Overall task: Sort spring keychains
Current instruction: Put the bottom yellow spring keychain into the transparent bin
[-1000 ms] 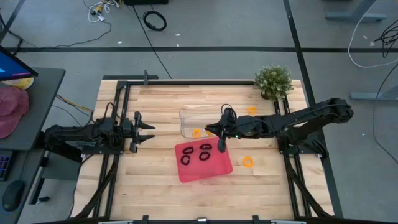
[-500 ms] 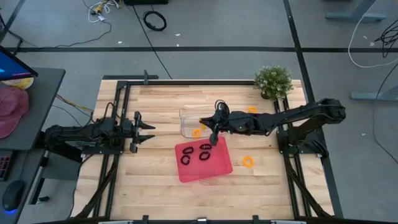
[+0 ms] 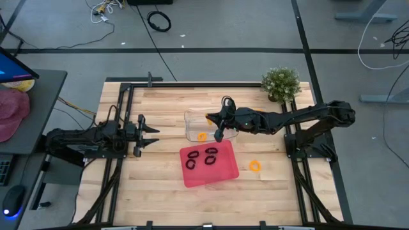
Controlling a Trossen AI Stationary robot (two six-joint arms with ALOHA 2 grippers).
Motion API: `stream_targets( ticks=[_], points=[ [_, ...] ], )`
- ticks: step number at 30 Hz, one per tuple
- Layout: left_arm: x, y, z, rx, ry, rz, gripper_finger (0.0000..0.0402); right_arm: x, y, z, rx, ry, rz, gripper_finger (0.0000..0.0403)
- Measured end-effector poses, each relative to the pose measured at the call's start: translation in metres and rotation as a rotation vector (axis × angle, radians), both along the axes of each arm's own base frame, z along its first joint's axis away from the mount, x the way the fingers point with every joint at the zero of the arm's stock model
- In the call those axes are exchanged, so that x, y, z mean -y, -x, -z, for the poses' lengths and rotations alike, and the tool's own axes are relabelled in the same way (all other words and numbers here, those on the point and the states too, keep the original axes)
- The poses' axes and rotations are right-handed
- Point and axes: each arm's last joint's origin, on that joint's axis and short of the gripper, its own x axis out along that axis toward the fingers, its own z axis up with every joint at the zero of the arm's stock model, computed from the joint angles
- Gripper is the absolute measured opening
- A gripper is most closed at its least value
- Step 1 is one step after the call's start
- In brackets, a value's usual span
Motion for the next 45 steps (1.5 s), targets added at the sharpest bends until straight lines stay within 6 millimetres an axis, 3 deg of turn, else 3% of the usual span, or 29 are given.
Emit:
stream_targets(
  ticks=[20,45],
  points=[
    [0.000,0.000,0.000,0.000,0.000,0.000,0.0172,0.028,0.002,0.000,-0.003,0.004,0.050,0.0001],
    [0.000,0.000,0.000,0.000,0.000,0.000,0.0172,0.028,0.002,0.001,-0.011,-0.003,0.043,0.0001]
  ],
)
